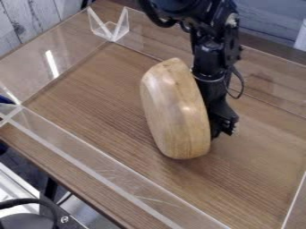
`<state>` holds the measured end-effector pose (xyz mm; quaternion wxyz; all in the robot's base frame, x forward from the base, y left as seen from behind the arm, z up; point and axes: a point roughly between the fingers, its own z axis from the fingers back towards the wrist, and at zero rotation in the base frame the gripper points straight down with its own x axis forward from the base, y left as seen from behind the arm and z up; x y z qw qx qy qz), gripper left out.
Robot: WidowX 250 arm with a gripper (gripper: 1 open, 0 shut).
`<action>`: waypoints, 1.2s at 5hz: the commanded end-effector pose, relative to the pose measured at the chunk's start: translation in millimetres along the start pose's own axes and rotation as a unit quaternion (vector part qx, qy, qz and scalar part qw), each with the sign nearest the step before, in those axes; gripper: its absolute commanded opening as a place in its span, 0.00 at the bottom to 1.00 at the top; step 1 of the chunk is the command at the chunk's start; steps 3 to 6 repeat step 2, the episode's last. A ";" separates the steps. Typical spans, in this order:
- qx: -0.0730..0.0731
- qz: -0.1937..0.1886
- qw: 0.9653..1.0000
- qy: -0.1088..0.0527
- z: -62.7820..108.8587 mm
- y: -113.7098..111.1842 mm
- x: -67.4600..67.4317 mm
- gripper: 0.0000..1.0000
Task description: Remove the green block from inside the brown bowl and put it on the table
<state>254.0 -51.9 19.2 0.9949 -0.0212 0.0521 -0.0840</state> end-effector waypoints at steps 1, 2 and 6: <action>-0.001 -0.011 1.000 0.014 -4.3 -9.2 -4.2 0.00; -0.001 -0.015 1.000 0.018 -4.0 -10.9 -4.0 0.00; -0.001 -0.015 1.000 0.018 -4.0 -10.9 -4.0 0.00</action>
